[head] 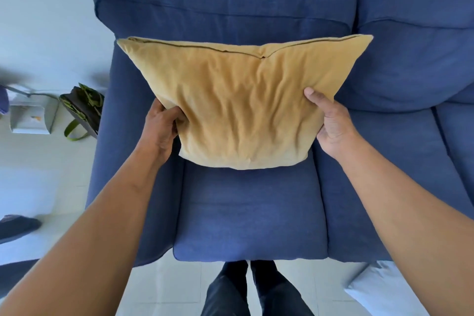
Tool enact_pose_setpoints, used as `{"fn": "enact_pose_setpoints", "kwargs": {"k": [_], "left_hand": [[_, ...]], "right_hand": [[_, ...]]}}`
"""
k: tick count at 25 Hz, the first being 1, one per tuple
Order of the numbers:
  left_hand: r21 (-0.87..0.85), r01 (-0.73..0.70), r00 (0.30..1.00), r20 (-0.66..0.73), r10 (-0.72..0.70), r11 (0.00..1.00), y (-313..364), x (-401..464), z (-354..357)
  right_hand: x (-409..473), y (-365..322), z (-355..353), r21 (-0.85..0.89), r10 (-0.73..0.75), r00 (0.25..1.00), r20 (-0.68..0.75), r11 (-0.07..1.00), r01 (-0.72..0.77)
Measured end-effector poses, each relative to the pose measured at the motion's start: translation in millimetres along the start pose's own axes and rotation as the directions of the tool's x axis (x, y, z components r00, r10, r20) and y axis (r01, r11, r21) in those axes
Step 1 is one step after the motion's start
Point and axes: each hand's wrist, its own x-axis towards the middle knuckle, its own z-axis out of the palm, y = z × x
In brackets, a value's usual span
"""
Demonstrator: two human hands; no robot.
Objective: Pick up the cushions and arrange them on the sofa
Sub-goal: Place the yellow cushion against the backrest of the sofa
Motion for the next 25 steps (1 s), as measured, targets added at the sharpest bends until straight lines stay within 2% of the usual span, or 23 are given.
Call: {"fn": "enact_pose_setpoints", "kwargs": {"k": [4, 6, 9, 12, 14, 16, 19, 25], "left_hand": [[0.07, 0.047, 0.999, -0.019, -0.046, 0.996, -11, 69, 10], [0.161, 0.133, 0.991, -0.027, -0.13, 0.978, -17, 90, 20], [0.245, 0.165, 0.986, -0.022, -0.165, 0.955, -19, 107, 30], [0.21, 0.15, 0.987, -0.092, -0.133, 0.966, -3, 118, 27], [0.112, 0.11, 0.985, -0.143, -0.094, 0.988, 5, 121, 21], [0.038, 0.08, 0.989, -0.127, -0.075, 0.996, 11, 123, 17], [0.141, 0.115, 0.993, -0.033, -0.112, 0.983, 21, 119, 18], [0.312, 0.082, 0.992, -0.117, -0.047, 0.947, 31, 79, 22]], "right_hand": [[65, 12, 11, -0.081, 0.014, 0.999, -0.038, 0.997, -0.018], [86, 21, 15, -0.133, 0.071, 0.991, -0.109, 0.987, -0.085], [102, 25, 23, -0.173, 0.141, 0.977, -0.158, 0.971, -0.168], [108, 13, 25, -0.211, 0.109, 0.978, -0.177, 0.966, -0.146], [107, 10, 22, -0.227, 0.066, 0.98, -0.189, 0.968, -0.109], [106, 9, 20, -0.219, 0.039, 0.979, -0.2, 0.972, -0.083], [104, 1, 25, -0.213, 0.075, 0.968, -0.238, 0.969, -0.127], [64, -15, 25, -0.352, 0.042, 0.943, -0.33, 0.922, -0.164]]}}
